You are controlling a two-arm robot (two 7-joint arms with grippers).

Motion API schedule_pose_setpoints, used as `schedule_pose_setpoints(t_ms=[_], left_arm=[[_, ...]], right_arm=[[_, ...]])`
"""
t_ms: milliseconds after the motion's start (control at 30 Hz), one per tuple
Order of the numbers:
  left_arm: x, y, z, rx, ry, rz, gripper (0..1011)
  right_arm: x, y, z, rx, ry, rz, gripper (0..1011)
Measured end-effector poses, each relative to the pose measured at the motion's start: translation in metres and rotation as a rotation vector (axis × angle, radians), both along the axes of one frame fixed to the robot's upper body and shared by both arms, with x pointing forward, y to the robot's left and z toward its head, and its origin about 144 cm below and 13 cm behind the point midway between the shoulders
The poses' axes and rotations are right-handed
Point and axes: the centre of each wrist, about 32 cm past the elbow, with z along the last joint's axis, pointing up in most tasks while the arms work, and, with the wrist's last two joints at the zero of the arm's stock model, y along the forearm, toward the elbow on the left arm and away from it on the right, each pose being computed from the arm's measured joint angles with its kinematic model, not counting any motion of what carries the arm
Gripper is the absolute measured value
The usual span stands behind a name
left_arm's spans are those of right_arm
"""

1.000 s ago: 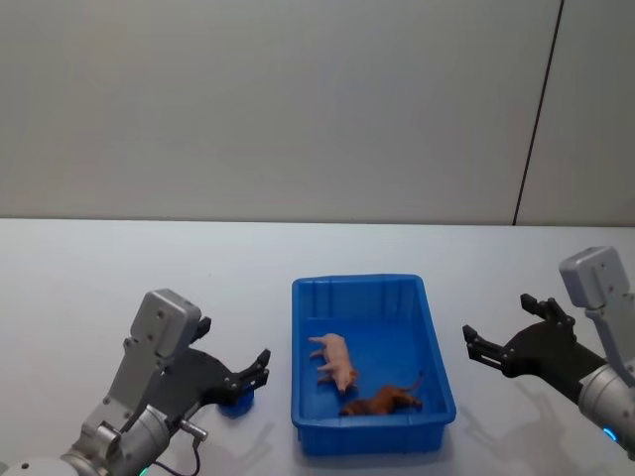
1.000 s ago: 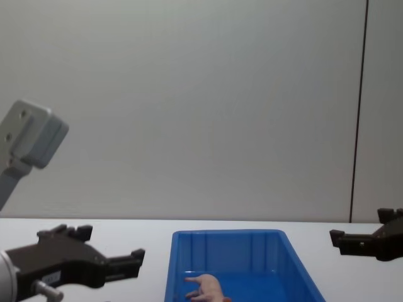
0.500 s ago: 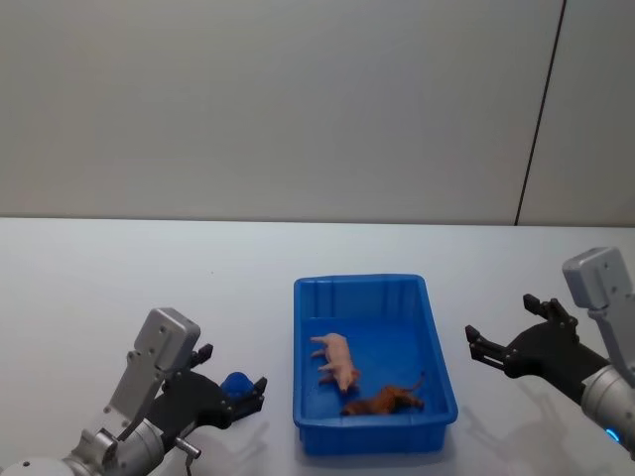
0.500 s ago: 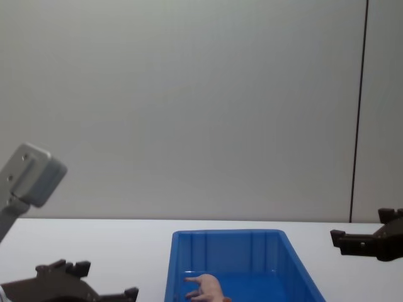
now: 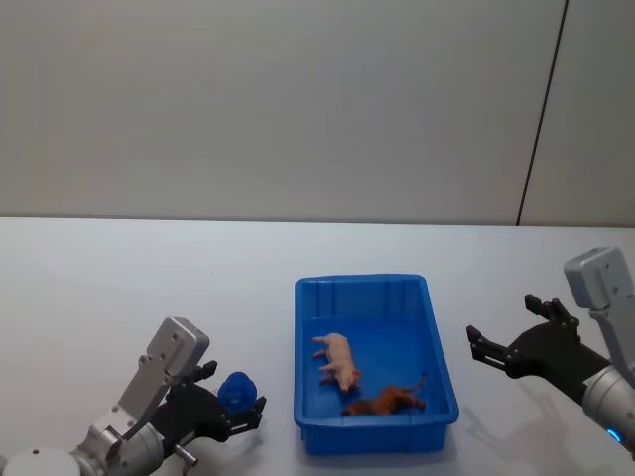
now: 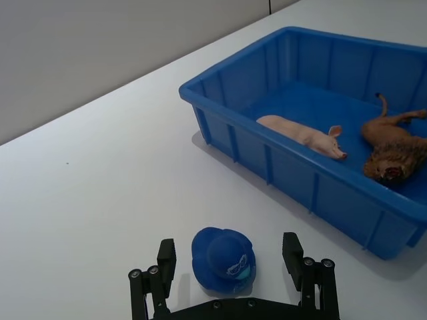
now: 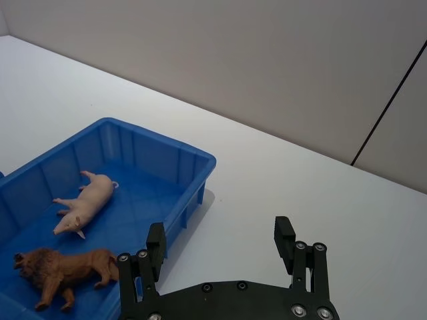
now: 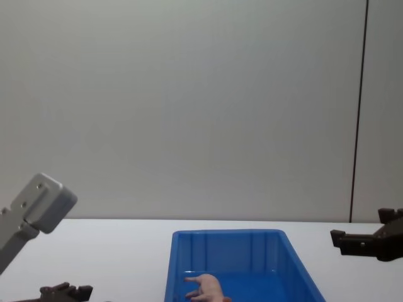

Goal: Pick up the two dolls from the table and place them into the box.

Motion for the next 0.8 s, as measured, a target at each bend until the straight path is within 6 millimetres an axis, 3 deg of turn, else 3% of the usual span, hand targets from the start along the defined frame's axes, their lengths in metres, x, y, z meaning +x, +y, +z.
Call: schedule_pose_setpoints(t_ms=[433, 633, 800], left_arm=[[0.013, 0.007, -0.006, 0.03, 0.04, -0.022, 982], [0.016, 0.009, -0.009, 0.037, 0.051, -0.027, 863], [0.018, 0.01, -0.01, 0.041, 0.061, -0.032, 708]], right_arm=[[0.0, 0.0, 0.0, 0.0, 0.0, 0.0, 1001], [0.0, 0.0, 0.0, 0.0, 0.0, 0.0, 1001], [0.0, 0.0, 0.0, 0.0, 0.0, 0.0, 1001]])
